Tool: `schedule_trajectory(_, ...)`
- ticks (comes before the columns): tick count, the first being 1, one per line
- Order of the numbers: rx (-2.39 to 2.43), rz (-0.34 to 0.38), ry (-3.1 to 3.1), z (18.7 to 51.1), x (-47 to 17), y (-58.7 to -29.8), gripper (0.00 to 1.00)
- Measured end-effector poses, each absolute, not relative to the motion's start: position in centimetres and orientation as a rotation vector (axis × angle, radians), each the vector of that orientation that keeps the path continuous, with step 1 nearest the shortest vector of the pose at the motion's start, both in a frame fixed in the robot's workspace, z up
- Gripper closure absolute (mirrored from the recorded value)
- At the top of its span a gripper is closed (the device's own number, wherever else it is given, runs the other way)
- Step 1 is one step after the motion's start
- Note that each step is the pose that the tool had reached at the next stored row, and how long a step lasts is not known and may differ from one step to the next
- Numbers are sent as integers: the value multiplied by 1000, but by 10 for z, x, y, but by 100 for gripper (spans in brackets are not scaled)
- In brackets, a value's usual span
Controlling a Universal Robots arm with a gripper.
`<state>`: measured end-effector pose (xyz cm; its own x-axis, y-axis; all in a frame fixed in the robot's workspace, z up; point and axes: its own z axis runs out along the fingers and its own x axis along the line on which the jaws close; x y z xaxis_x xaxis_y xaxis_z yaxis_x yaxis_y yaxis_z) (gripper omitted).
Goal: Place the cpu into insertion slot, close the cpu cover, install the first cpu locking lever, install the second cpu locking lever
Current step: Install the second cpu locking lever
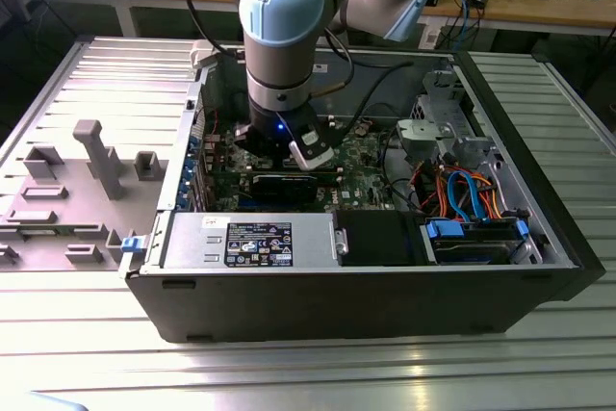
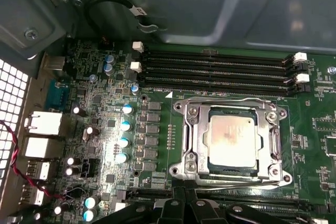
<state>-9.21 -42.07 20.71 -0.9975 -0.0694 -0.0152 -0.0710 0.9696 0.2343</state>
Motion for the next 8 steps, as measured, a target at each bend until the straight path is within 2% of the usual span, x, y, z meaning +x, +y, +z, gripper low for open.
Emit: schedule_trajectory(8, -111, 399, 3106, 204, -95, -421, 89)
